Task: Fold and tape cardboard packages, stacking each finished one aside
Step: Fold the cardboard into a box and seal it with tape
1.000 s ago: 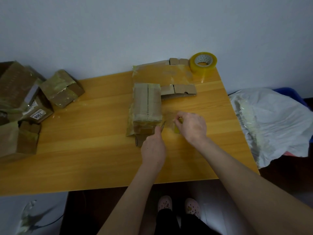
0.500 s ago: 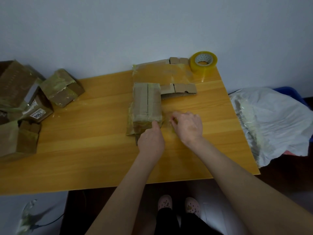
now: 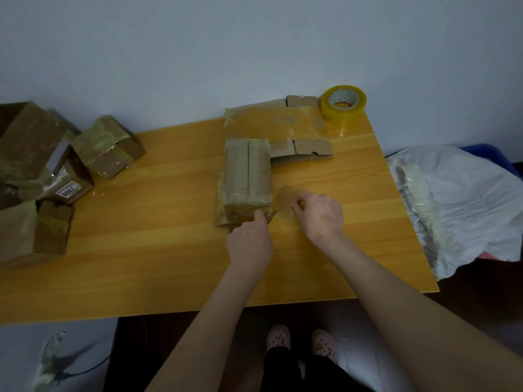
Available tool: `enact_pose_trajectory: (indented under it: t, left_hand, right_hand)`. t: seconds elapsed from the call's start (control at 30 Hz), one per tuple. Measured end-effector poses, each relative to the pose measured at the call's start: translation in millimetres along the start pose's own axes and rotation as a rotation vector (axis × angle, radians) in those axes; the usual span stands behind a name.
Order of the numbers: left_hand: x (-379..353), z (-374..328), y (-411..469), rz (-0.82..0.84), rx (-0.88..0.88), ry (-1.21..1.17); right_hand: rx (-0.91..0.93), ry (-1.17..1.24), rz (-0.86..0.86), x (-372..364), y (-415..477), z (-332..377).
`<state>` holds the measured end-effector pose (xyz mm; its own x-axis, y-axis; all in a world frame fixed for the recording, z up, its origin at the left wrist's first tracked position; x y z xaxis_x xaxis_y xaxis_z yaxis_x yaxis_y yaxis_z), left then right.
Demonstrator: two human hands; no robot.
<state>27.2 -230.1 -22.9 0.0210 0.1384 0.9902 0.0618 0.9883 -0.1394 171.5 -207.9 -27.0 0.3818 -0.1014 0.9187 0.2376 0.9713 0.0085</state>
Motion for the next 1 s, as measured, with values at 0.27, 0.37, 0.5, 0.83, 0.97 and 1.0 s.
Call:
enact_pose_trajectory:
  t: [0.27,0.37,0.5,0.83,0.97,1.0]
  left_hand:
    - [-55,24,-19,-0.038,-0.018,-0.099]
    - [-81,16,-7,0.034,-0.063,-0.103]
    - [-63,1,-5,-0.180,-0.211,-0.189]
    - [-6,31,36,-0.247,-0.191,-0.101]
    - [8,29,33,-0.345,-0.198,-0.196]
    - [22,26,29,-0.430,-0.193,-0.306]
  right_hand:
    - [-0.160,0.224,0.003,1,0,-22]
    - [-0.267,0.379,-0.001,-4,-1,-29]
    - [-0.249,0.355,-0.004,-4,3,-29]
    - [-0.215,0.279,0.017,-5,2,-39]
    - [-0.248,0.453,-0.026,0,-1,-53]
    - [-0.246,0.493,-0.033,1,-2,-52]
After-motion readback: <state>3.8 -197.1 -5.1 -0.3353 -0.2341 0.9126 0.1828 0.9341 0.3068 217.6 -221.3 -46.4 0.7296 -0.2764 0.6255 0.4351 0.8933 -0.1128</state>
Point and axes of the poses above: each hand's wrist, its own y-axis towards the middle knuckle, its own x-axis out of the back of the hand, z = x × y, the point moved 10 cm from there along y, towards the middle knuckle, and after that the axes turned 10 degrees about -z, right-handed, at the moved point
